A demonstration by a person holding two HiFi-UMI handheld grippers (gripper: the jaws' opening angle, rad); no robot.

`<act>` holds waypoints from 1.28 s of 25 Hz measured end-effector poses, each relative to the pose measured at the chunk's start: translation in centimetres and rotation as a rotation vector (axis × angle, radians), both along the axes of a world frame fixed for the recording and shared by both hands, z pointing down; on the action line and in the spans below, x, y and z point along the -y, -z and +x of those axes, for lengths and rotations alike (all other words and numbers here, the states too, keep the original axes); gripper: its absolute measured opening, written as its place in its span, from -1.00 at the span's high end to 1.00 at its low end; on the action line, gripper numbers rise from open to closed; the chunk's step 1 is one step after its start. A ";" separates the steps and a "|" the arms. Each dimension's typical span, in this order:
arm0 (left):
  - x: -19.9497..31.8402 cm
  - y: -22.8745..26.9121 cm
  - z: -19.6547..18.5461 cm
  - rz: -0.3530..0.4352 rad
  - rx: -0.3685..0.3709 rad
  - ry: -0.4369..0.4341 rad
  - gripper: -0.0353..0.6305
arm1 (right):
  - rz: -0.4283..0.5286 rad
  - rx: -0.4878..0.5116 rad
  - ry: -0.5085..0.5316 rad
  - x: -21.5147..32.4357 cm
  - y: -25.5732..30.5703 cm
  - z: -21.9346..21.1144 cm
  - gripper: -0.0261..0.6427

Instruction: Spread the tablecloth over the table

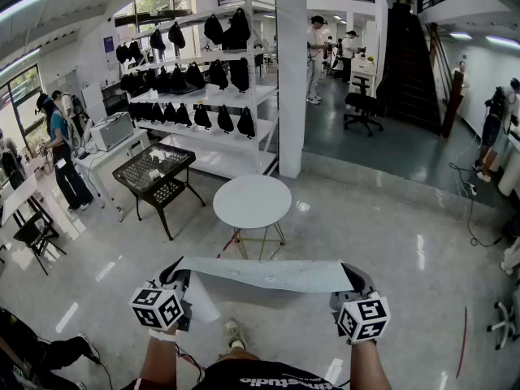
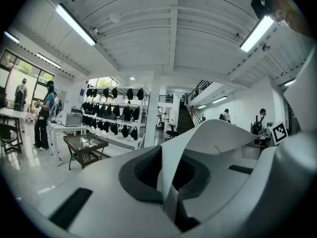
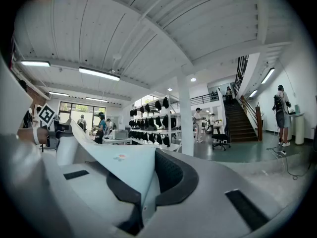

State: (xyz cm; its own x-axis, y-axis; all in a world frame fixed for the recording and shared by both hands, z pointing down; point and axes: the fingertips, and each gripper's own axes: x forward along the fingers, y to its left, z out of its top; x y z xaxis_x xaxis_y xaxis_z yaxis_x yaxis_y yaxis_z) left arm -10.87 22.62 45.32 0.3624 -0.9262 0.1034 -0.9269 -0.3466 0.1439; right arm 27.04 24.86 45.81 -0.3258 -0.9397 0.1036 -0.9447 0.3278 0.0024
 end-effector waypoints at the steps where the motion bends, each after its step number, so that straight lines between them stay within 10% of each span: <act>1: -0.1 0.1 -0.1 0.001 -0.001 0.003 0.84 | 0.000 0.001 0.001 -0.1 0.0 -0.1 0.84; 32: -0.7 1.1 0.7 0.014 -0.031 -0.057 0.84 | 0.010 0.089 -0.009 -2.4 -0.1 0.4 0.84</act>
